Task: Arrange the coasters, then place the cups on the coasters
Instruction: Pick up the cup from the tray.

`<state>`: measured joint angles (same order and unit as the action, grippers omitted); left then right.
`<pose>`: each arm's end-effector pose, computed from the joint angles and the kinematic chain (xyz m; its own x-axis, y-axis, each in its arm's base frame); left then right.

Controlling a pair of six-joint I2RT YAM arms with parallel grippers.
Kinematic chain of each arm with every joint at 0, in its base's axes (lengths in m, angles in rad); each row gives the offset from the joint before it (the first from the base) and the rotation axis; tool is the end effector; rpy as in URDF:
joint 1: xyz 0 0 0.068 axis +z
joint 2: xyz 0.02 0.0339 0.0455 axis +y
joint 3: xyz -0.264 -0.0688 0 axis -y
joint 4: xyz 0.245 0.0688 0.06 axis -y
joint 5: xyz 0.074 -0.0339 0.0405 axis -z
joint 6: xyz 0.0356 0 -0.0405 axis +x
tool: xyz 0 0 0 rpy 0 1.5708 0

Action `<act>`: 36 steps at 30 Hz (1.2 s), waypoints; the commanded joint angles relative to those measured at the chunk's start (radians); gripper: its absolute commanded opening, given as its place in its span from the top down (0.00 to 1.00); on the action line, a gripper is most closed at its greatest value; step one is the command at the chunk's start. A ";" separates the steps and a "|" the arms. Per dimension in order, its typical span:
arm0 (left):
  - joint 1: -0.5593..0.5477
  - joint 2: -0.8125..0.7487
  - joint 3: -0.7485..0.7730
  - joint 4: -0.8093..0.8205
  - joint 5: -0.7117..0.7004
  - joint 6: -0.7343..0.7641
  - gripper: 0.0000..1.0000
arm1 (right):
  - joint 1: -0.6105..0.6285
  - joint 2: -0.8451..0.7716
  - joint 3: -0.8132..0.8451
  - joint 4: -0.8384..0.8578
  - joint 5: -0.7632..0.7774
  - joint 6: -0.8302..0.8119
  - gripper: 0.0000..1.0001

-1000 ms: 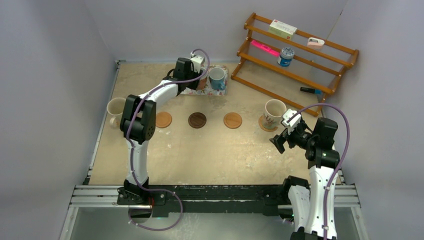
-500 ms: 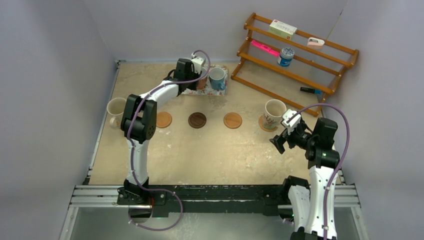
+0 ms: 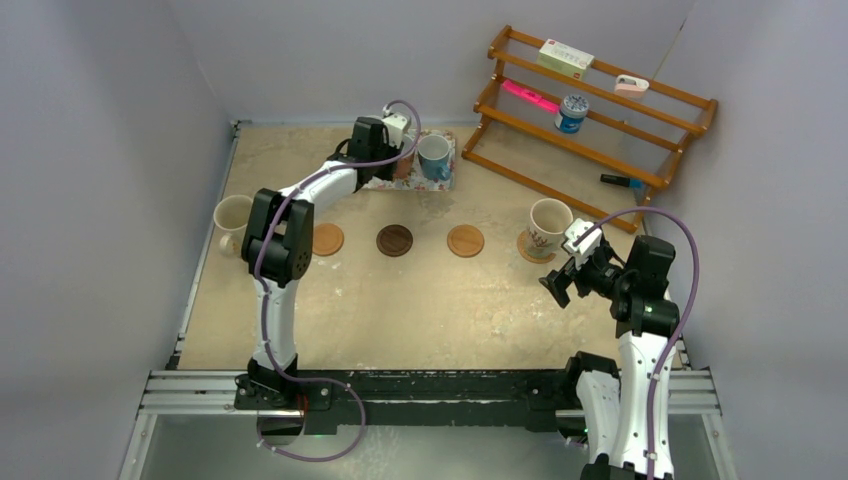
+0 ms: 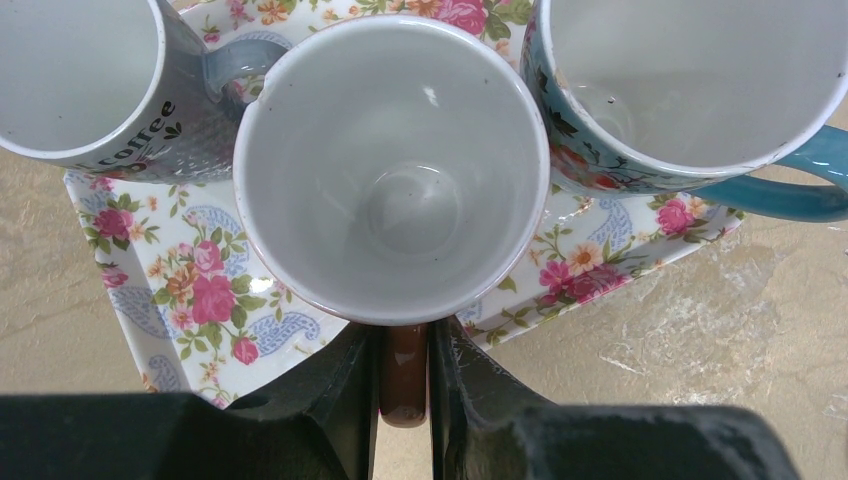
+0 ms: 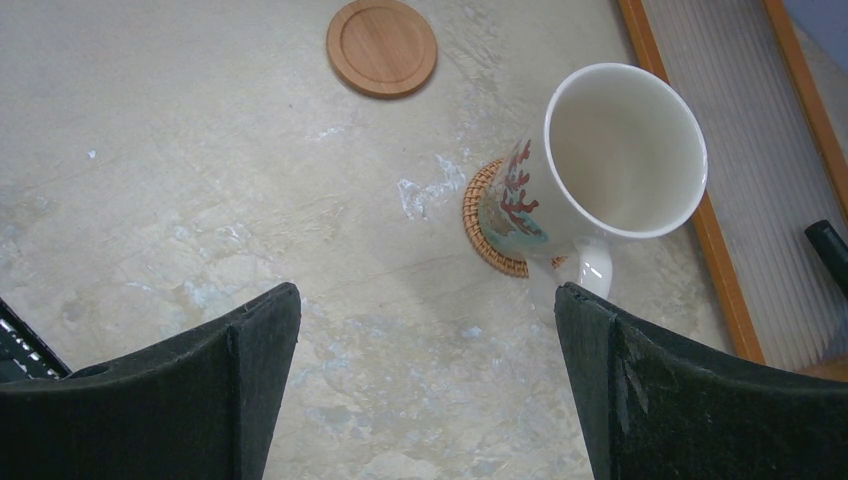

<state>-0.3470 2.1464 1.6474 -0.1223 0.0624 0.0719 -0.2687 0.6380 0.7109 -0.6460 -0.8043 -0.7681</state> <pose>0.4663 -0.1710 0.2066 -0.5182 0.2636 -0.8136 0.4254 0.9047 0.0222 0.1329 -0.0100 0.2949 -0.0985 -0.4727 -0.8757 -0.6505 0.6966 -0.3028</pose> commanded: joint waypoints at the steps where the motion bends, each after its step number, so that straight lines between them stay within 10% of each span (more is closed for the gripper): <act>1: 0.017 -0.038 0.040 0.022 -0.005 0.004 1.00 | -0.003 -0.013 -0.009 -0.006 -0.030 -0.009 0.01; 36: 0.123 -0.348 -0.119 0.126 0.191 -0.019 1.00 | -0.004 -0.024 -0.010 -0.015 -0.033 -0.020 0.01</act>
<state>-0.2481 1.9347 1.5600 -0.1467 0.2039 0.0631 -0.2687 0.6186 0.7109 -0.6510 -0.8043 -0.7788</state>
